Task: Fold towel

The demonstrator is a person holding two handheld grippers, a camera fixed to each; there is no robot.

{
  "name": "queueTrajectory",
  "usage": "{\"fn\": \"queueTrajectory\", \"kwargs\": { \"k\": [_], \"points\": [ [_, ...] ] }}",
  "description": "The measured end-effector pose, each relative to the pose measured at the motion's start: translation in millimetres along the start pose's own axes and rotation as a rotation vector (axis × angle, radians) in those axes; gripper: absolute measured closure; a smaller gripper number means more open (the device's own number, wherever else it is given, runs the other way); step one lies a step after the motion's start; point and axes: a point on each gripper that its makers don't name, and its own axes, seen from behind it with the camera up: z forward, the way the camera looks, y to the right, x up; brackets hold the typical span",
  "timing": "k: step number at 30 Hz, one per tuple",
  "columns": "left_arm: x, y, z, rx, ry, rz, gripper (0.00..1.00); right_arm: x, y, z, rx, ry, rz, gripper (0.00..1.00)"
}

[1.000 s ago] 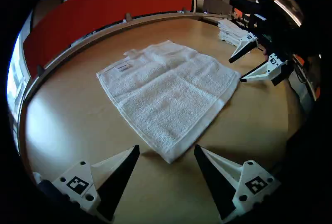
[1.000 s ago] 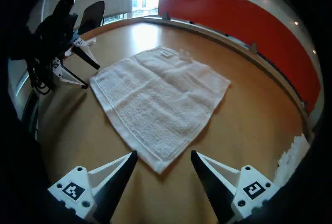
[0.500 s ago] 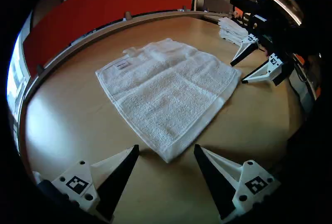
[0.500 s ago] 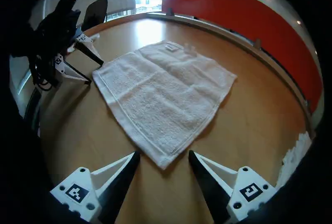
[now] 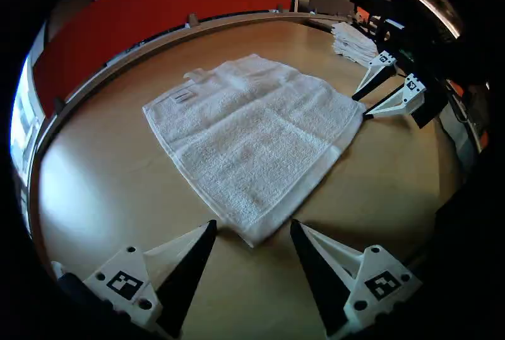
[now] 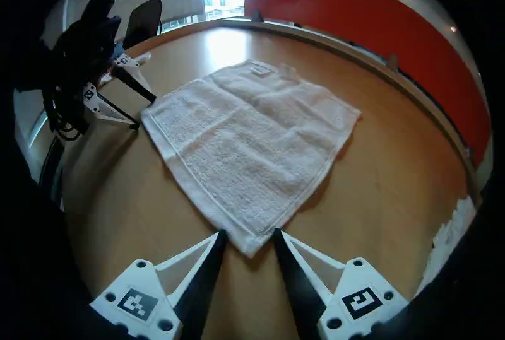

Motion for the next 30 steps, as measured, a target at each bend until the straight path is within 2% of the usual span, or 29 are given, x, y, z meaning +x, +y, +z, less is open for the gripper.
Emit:
{"fn": "queueTrajectory", "kwargs": {
  "k": [5,11,13,19,25,30],
  "points": [
    [0.7,2.5,0.5,-0.001,-0.005,0.001,0.26,0.6,-0.9,0.3,0.001,0.000,-0.001,0.47],
    [2.0,0.4,1.8,0.013,-0.011,-0.015,0.71,1.6,0.1,1.2,0.005,-0.003,0.000,0.63],
    [2.9,-0.6,2.2,0.017,-0.012,-0.024,0.77,2.0,-0.5,1.4,0.010,-0.005,-0.003,0.71],
    [3.6,-2.0,2.6,0.019,-0.011,-0.041,0.82,3.5,-5.5,1.7,0.023,-0.008,-0.025,0.86],
    [4.0,-1.5,3.0,0.030,-0.007,-0.035,0.88,5.6,-7.6,1.2,0.026,-0.006,-0.017,0.88],
    [5.4,0.9,1.1,0.030,-0.009,-0.041,0.89,8.7,-5.9,-1.9,0.023,0.001,-0.004,0.88]
  ]
}}
